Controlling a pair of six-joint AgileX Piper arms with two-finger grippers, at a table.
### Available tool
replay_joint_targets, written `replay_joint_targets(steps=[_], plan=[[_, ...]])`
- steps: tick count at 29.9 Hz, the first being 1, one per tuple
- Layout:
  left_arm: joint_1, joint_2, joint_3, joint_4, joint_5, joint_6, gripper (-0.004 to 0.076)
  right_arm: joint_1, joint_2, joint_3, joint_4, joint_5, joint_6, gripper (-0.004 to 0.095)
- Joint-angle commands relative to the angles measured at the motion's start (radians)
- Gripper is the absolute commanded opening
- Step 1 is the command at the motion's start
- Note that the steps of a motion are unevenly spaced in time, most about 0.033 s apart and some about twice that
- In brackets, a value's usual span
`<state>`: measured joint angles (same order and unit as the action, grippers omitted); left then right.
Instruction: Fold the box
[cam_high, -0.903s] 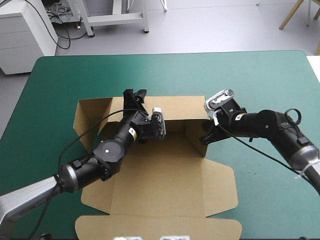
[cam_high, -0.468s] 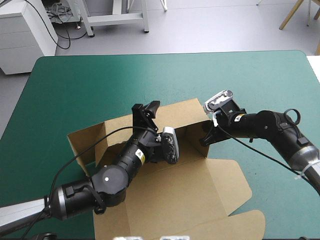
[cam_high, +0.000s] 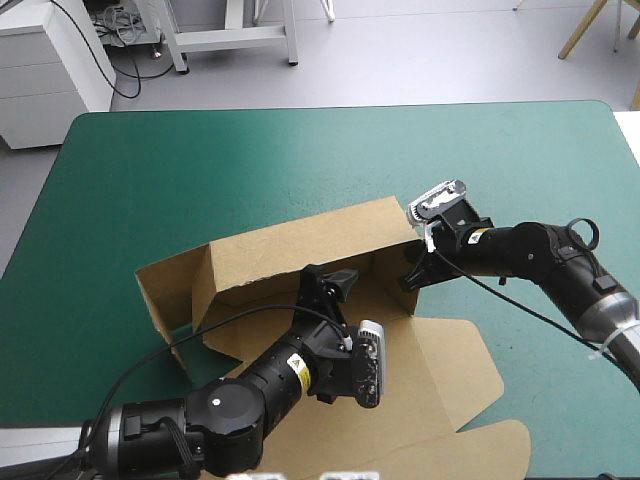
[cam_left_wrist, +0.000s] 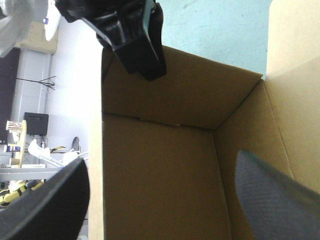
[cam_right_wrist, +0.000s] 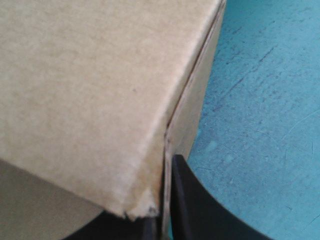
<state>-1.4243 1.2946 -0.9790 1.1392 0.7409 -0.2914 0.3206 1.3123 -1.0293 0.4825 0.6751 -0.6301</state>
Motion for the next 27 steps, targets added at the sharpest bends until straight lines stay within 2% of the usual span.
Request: replay_joint_targets(steps=[1, 5, 9, 13, 19, 23, 27], plan=[[0.016, -0.032, -0.118, -0.104, 0.010, 0.135, 0.0548, -0.002, -0.029, -0.028, -0.003, -0.039, -0.008, -0.0019], [0.094, -0.032, -0.251, -0.333, 0.016, 0.347, 0.0548, -0.002, -0.029, -0.028, -0.004, -0.039, -0.008, -0.0019], [0.251, -0.032, -0.392, -0.614, 0.039, 0.523, 0.0535, -0.002, -0.029, -0.028, -0.011, -0.041, -0.006, -0.0019], [0.483, -0.032, -0.537, -0.840, 0.126, 0.581, 0.0489, -0.002, -0.029, -0.028, -0.025, -0.041, 0.004, -0.0019], [0.799, -0.034, -0.674, -0.936, 0.218, 0.580, 0.0468, -0.002, -0.029, -0.028, -0.048, -0.068, 0.004, -0.0019], [0.972, -0.035, -0.689, -0.998, 0.260, 0.587, 0.0368, -0.002, -0.029, -0.032, -0.126, -0.120, 0.077, -0.0019], [1.094, -0.033, -0.689, -1.003, 0.310, 0.583, 0.0221, -0.002, -0.029, -0.054, -0.336, -0.083, 0.262, -0.0019]])
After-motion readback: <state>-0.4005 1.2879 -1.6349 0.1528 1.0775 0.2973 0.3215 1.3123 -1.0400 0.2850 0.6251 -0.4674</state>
